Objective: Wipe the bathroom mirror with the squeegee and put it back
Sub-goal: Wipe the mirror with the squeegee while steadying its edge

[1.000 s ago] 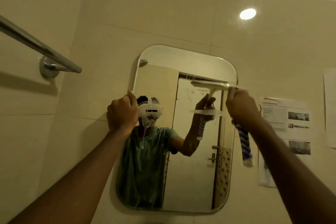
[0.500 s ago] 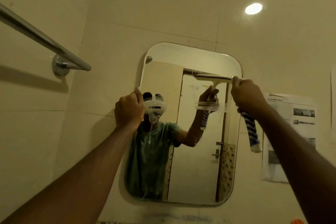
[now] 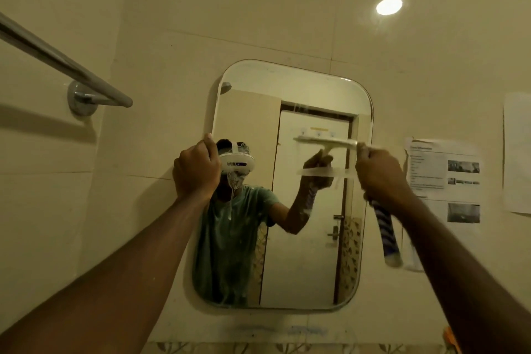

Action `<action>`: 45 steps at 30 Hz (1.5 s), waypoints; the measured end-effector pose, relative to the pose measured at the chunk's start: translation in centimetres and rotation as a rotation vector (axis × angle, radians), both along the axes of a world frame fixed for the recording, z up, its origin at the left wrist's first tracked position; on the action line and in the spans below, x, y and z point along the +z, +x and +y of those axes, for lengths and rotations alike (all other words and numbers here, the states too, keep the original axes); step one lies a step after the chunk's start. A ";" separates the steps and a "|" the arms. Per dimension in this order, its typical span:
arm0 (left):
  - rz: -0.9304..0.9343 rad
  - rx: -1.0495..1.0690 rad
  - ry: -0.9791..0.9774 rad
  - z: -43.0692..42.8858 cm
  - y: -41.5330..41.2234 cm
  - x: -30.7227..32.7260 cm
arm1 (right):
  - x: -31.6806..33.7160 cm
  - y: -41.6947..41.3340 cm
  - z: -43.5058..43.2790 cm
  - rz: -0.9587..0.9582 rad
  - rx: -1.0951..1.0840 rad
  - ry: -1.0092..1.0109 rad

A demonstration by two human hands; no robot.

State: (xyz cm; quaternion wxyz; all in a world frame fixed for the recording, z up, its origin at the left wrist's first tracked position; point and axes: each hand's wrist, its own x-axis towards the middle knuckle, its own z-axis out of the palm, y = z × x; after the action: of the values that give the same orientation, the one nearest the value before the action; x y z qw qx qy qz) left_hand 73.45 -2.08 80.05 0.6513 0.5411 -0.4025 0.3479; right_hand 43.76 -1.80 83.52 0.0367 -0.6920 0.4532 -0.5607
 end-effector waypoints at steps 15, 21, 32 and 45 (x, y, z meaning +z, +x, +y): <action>-0.018 -0.019 0.070 0.6 0.1 -1.9 | -13.1 1.4 0.0 -0.018 0.020 0.123; 0.000 0.001 0.110 1.3 -0.4 -4.3 | -4.6 -0.4 -0.2 -0.095 0.037 0.056; -0.021 0.023 0.062 0.8 -0.4 -4.5 | -19.9 0.4 -1.1 -0.054 -0.030 0.139; 0.010 0.029 0.084 1.0 -0.7 -4.5 | -12.5 0.7 -2.4 -0.040 -0.031 0.000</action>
State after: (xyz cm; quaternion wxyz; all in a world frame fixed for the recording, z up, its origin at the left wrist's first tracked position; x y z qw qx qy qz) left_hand 72.76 -1.12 75.57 0.6251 0.5753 -0.4056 0.3373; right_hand 44.42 -4.23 71.03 0.0374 -0.6735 0.4631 -0.5750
